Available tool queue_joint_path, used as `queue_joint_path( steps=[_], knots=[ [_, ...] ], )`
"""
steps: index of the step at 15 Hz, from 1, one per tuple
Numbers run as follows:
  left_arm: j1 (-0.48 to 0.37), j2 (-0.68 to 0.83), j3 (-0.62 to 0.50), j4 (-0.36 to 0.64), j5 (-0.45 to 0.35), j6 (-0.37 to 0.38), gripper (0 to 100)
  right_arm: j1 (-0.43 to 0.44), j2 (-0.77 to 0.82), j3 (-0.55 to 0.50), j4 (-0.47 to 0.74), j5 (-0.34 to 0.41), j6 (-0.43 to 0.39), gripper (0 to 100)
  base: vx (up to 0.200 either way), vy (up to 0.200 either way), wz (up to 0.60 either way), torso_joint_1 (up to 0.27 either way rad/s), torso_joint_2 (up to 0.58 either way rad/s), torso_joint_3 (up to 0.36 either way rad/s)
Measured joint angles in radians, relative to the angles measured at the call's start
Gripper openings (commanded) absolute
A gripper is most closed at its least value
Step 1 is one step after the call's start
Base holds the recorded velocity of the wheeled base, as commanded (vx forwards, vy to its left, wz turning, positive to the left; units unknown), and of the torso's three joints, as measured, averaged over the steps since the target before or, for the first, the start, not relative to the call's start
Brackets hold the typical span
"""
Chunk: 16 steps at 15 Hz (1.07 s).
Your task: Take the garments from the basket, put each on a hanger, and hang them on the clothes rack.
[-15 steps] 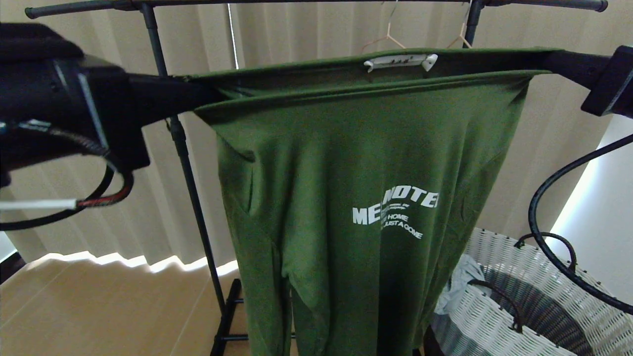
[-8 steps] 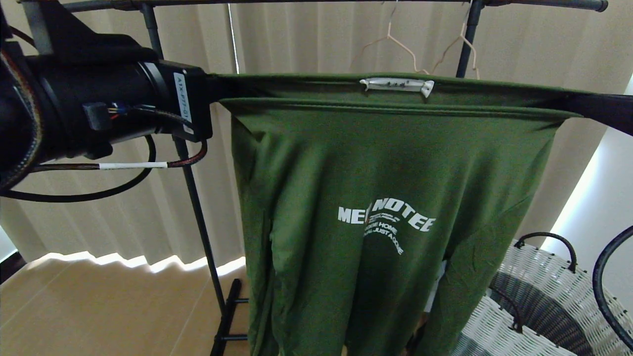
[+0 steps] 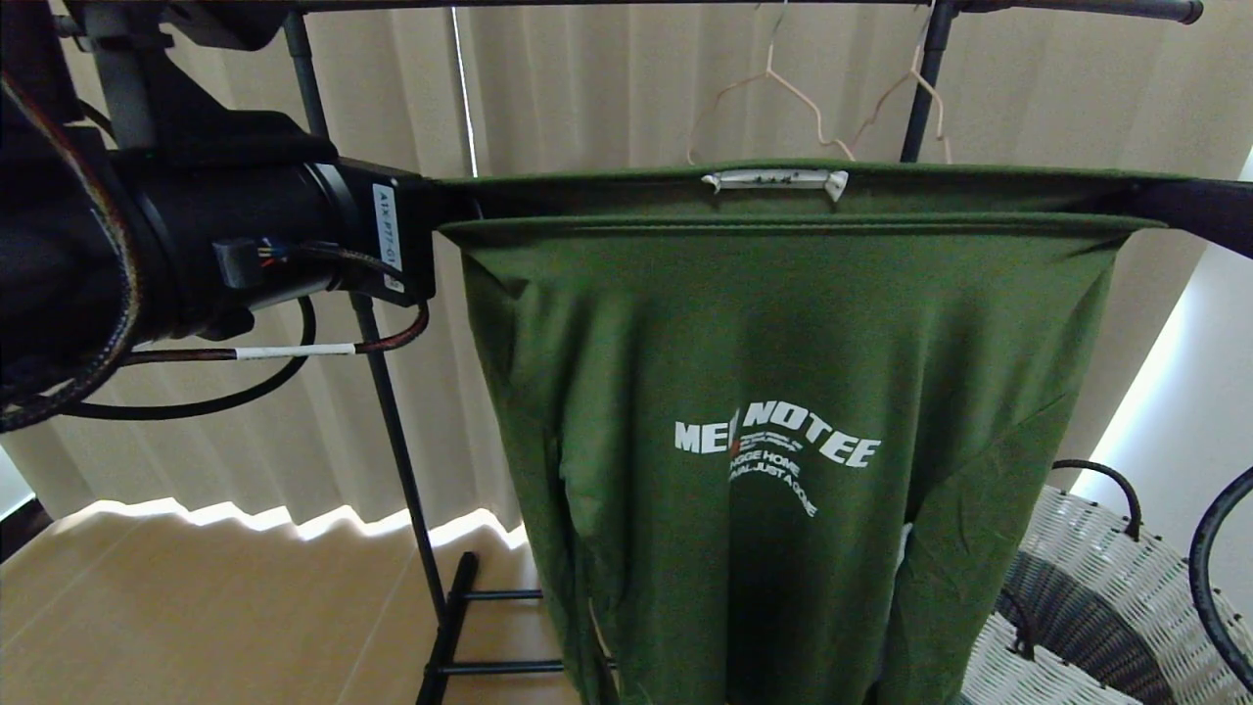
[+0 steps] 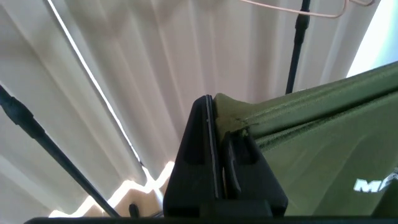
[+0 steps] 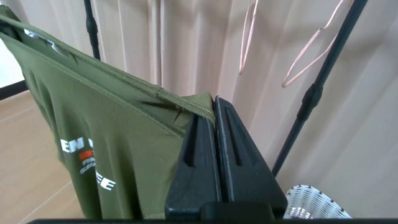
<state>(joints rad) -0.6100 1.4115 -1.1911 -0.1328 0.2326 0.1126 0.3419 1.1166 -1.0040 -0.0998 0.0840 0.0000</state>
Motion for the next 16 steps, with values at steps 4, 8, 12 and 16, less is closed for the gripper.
queue_joint_path(
  steps=[4,8,12,16],
  knots=[
    [-0.001,-0.006,-0.001,0.001,0.0,-0.002,0,0.0,-0.002,-0.007,-0.004,0.004,0.01,0,0.0,0.0,0.0,0.0,0.0,0.0],
    [-0.005,-0.019,-0.002,0.002,-0.002,0.0,0,0.0,-0.005,-0.004,-0.004,0.005,0.021,0,0.0,0.0,0.0,0.0,0.0,0.0],
    [-0.005,-0.025,0.016,0.0,-0.002,0.0,0,0.001,-0.011,0.014,0.004,0.005,0.023,0,0.0,0.0,0.0,0.0,0.0,0.0],
    [-0.002,-0.042,0.051,0.001,0.008,0.001,0,0.0,-0.026,0.032,0.007,-0.003,0.023,100,0.0,0.0,0.0,0.0,0.0,0.0]
  ],
)
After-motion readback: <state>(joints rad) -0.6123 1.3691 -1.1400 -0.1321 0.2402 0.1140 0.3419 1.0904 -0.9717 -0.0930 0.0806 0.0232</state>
